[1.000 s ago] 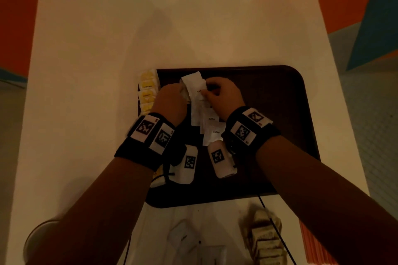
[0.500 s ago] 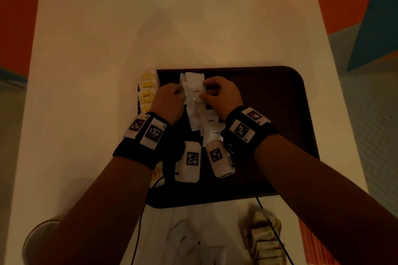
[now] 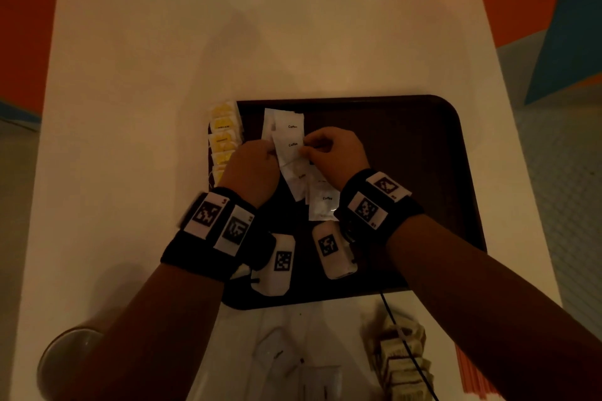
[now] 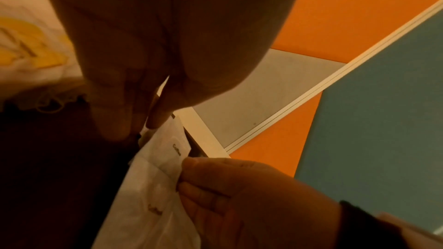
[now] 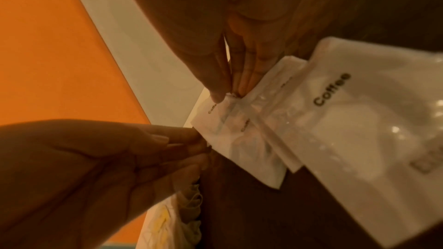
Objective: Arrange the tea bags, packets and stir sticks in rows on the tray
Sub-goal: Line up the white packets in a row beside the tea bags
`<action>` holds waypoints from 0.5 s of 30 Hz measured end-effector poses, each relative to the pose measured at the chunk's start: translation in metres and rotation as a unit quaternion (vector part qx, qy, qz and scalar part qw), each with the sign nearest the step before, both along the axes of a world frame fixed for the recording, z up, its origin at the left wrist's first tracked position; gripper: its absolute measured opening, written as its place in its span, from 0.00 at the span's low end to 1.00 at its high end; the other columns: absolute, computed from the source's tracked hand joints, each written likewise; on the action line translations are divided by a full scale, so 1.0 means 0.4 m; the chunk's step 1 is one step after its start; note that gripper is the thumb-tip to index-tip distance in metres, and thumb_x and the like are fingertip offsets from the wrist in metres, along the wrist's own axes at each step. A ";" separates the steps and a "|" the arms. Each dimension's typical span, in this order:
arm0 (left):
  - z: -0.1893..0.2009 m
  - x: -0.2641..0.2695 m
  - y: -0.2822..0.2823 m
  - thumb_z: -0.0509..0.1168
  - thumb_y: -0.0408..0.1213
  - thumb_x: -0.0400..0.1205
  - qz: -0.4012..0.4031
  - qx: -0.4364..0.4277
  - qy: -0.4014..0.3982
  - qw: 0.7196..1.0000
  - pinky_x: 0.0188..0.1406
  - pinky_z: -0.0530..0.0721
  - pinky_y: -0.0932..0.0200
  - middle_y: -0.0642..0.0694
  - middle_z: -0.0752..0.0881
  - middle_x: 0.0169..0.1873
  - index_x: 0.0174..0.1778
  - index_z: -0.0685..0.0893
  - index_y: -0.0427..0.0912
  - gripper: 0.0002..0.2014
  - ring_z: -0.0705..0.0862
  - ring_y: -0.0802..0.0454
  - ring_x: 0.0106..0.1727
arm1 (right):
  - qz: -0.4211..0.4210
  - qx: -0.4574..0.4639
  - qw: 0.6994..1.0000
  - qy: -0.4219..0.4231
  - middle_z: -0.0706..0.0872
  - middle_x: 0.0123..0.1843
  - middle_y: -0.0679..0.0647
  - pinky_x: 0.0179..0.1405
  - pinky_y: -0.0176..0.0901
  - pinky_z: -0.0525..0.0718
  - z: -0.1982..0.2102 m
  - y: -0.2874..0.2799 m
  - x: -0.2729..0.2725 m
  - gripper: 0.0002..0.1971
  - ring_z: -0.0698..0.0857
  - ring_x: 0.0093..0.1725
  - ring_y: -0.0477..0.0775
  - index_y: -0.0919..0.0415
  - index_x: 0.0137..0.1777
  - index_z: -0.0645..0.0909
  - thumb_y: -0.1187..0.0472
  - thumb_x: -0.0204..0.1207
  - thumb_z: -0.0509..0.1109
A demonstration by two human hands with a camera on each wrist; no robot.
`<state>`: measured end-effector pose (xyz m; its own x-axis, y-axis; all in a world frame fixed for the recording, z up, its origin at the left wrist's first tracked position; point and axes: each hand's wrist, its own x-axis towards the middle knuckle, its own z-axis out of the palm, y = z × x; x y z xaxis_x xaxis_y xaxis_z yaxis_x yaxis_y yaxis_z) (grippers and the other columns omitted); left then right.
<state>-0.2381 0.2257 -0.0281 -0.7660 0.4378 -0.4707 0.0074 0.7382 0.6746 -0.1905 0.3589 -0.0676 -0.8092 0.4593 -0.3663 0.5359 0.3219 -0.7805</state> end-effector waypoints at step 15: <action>-0.034 -0.006 -0.011 0.50 0.30 0.82 0.013 -0.022 -0.013 1.000 0.72 0.72 0.44 0.34 0.77 0.68 0.70 0.73 0.33 0.20 0.74 0.36 0.70 | 0.051 -0.033 0.998 -0.030 0.83 0.64 0.59 0.60 0.39 0.79 0.022 -0.037 0.033 0.16 0.83 0.61 0.55 0.64 0.63 0.80 0.68 0.75 0.67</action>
